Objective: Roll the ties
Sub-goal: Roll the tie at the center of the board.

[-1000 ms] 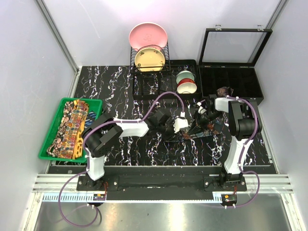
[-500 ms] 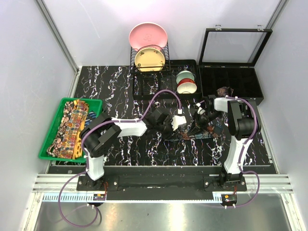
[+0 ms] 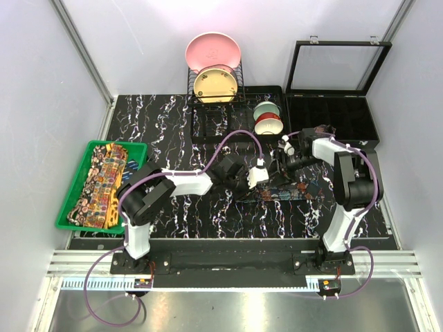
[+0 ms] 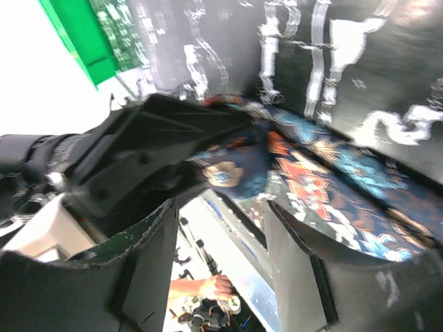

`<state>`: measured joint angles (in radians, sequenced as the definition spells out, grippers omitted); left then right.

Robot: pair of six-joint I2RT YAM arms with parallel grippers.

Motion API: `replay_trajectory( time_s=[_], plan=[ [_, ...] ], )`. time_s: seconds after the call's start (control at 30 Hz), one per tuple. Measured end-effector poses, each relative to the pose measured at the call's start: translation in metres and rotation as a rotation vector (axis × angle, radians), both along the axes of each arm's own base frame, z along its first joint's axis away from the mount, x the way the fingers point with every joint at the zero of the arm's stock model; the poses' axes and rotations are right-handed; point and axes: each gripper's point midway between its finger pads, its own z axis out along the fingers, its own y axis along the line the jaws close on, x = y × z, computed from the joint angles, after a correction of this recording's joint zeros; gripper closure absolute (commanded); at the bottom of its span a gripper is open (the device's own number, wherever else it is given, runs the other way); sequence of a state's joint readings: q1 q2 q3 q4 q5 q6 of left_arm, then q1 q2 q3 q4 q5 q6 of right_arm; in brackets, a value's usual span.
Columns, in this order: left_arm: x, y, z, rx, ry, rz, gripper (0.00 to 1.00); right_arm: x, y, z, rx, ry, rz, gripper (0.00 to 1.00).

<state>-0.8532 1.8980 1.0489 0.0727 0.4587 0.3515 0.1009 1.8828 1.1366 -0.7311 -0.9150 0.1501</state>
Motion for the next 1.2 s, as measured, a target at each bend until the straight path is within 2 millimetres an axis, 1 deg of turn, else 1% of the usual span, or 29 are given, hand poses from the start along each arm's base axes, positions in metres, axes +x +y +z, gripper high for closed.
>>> replay_trajectory(
  time_s=[0.07, 0.13, 0.37, 0.47, 0.53, 0.63, 0.83, 0.93, 1.03, 1.1, 1.17, 1.2],
  plan=[
    [0.000, 0.000, 0.000, 0.002, 0.000, -0.001, 0.75, 0.001, 0.005, 0.009, 0.038, -0.019, 0.007, 0.42],
    [0.000, 0.000, 0.000, 0.004, -0.001, -0.003, 0.74, -0.001, 0.009, 0.011, 0.058, -0.020, 0.016, 0.43],
    [0.000, 0.000, 0.000, 0.006, -0.004, -0.008, 0.73, -0.018, 0.028, 0.008, 0.076, -0.016, 0.089, 0.47],
    [0.000, 0.000, 0.000, 0.005, -0.004, -0.008, 0.73, -0.023, 0.036, 0.005, 0.074, -0.021, 0.120, 0.51],
    [0.000, 0.000, 0.000, 0.006, -0.004, -0.008, 0.73, -0.024, 0.039, 0.003, 0.074, -0.024, 0.131, 0.52],
    [0.000, 0.000, 0.000, 0.006, -0.004, -0.008, 0.73, -0.024, 0.041, -0.001, 0.065, -0.029, 0.139, 0.57],
    [0.000, 0.000, 0.000, 0.006, -0.006, -0.010, 0.73, -0.024, 0.038, -0.009, 0.031, -0.035, 0.145, 0.57],
    [0.000, 0.000, 0.000, 0.009, -0.004, -0.010, 0.73, -0.027, 0.034, -0.014, 0.000, -0.038, 0.162, 0.57],
    [0.000, 0.001, 0.000, 0.010, -0.005, -0.011, 0.72, -0.029, 0.032, -0.016, -0.011, -0.039, 0.168, 0.66],
    [0.000, 0.000, 0.000, 0.010, -0.005, -0.012, 0.71, -0.029, 0.032, -0.016, -0.010, -0.037, 0.168, 0.75],
    [0.000, 0.000, 0.000, 0.010, -0.006, -0.012, 0.71, -0.029, 0.033, -0.015, -0.009, -0.037, 0.170, 0.88],
    [0.000, 0.001, 0.000, 0.010, -0.005, -0.012, 0.71, -0.029, 0.034, -0.016, -0.008, -0.036, 0.170, 1.00]
  ],
)
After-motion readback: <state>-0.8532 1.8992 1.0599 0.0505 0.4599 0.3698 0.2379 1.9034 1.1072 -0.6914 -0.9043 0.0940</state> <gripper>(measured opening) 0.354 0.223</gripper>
